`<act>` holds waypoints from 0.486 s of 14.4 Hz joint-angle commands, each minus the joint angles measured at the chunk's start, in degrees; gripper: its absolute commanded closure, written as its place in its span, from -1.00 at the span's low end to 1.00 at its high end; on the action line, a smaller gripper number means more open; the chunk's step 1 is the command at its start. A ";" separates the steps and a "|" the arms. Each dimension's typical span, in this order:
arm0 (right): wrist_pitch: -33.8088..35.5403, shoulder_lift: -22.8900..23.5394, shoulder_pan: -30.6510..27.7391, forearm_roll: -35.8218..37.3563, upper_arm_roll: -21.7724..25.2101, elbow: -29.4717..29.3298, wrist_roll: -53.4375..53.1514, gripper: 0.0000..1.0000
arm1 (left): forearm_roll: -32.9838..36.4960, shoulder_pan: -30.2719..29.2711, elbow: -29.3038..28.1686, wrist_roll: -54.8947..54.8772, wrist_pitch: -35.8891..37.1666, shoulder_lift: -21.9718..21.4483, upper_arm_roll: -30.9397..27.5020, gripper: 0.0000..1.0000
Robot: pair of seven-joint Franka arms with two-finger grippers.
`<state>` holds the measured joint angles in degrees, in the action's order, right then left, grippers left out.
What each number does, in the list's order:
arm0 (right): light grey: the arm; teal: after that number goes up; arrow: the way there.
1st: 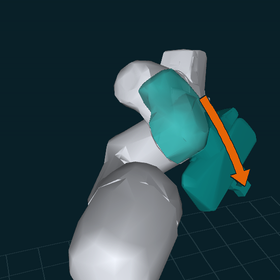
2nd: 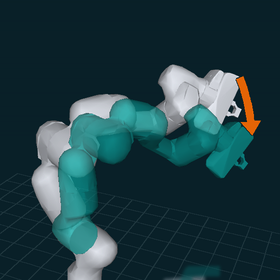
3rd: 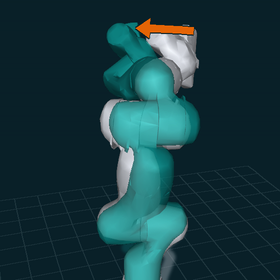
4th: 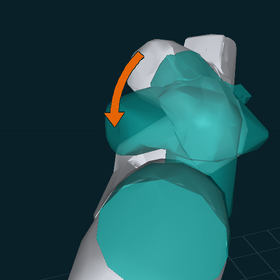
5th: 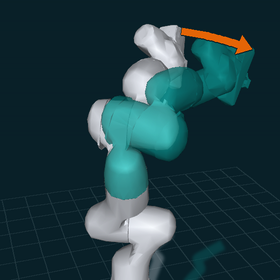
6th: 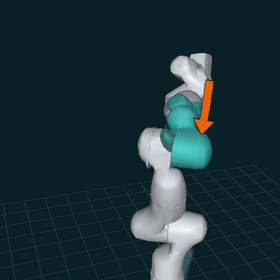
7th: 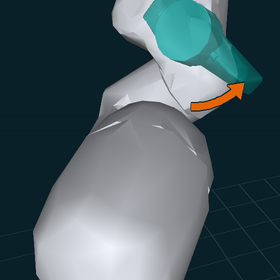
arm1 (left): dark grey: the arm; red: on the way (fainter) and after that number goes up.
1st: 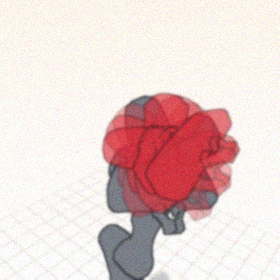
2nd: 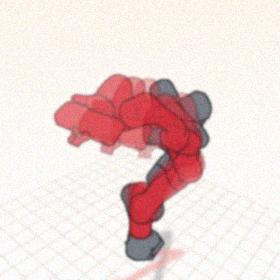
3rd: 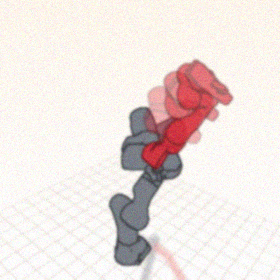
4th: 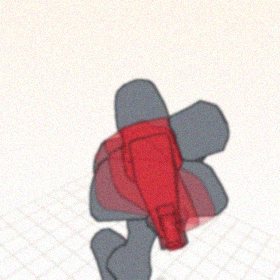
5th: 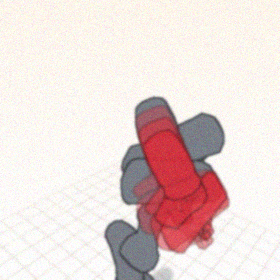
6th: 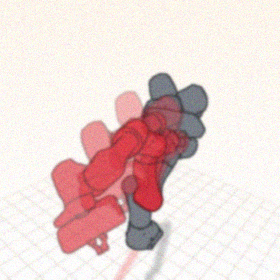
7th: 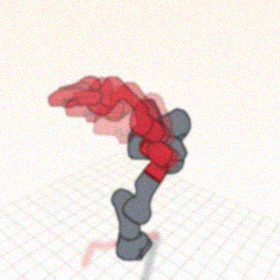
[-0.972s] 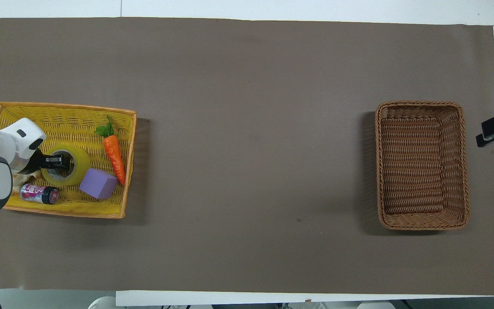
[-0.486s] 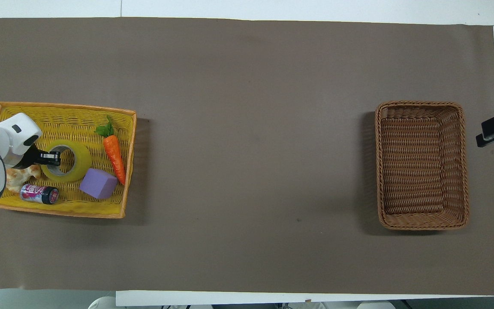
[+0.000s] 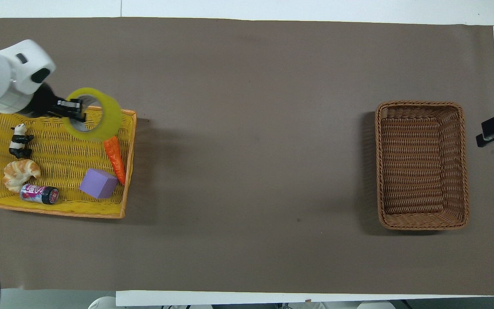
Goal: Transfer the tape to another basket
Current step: 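Lift the tape with the left gripper while the right gripper reaches forward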
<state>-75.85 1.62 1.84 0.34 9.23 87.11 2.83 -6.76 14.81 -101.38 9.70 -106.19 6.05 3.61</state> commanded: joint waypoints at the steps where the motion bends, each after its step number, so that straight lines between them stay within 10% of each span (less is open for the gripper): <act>1: -0.88 -1.44 -0.17 -0.07 -0.08 1.84 0.78 -1.00 | -1.06 11.70 1.19 13.81 -1.90 1.59 -1.06 0.99; 7: -0.70 -1.44 -0.08 -0.07 -0.09 1.84 0.95 -1.00 | -9.05 18.59 1.80 18.69 -6.05 1.68 -0.98 0.99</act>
<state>-75.85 1.61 1.84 0.34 9.23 87.11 2.83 -12.98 33.06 -100.73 28.65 -111.72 7.63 3.92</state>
